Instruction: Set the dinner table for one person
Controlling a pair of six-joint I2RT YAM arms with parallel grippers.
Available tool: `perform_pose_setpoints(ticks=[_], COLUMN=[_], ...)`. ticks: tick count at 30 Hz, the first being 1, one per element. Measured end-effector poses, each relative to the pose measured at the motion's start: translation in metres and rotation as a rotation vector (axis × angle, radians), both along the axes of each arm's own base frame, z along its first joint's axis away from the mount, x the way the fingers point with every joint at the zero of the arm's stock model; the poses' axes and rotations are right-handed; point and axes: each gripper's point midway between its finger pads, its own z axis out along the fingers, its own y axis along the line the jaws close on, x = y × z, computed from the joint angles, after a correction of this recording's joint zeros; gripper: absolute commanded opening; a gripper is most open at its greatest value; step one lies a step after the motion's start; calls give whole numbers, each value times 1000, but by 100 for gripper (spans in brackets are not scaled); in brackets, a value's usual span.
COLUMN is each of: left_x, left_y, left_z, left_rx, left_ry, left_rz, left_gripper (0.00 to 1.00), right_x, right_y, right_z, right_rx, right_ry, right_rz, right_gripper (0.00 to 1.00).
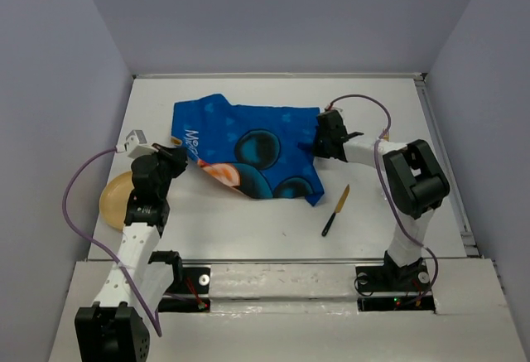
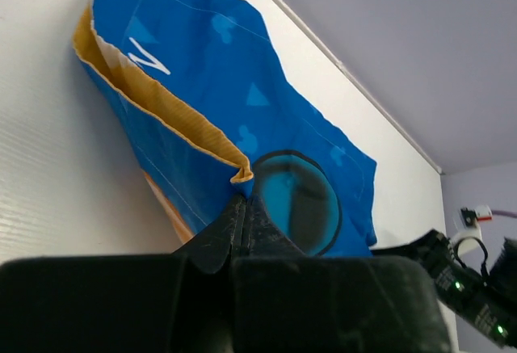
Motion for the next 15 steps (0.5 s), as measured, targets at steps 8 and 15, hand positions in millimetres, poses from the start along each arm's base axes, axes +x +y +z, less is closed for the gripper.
perform_pose_setpoints(ticks=[8,15], left_x=[-9,-13], left_y=[-15,-21], left_z=[7,40], left_rx=[5,60], left_ry=[-4,-65], left_rz=[-96,-153], left_gripper=[0,0], right_x=[75,140], right_y=[-21,-59], right_z=[17,97], right_rx=[-63,-165], right_ry=[-70,-244], right_rz=[-34,-62], right_gripper=[4,74])
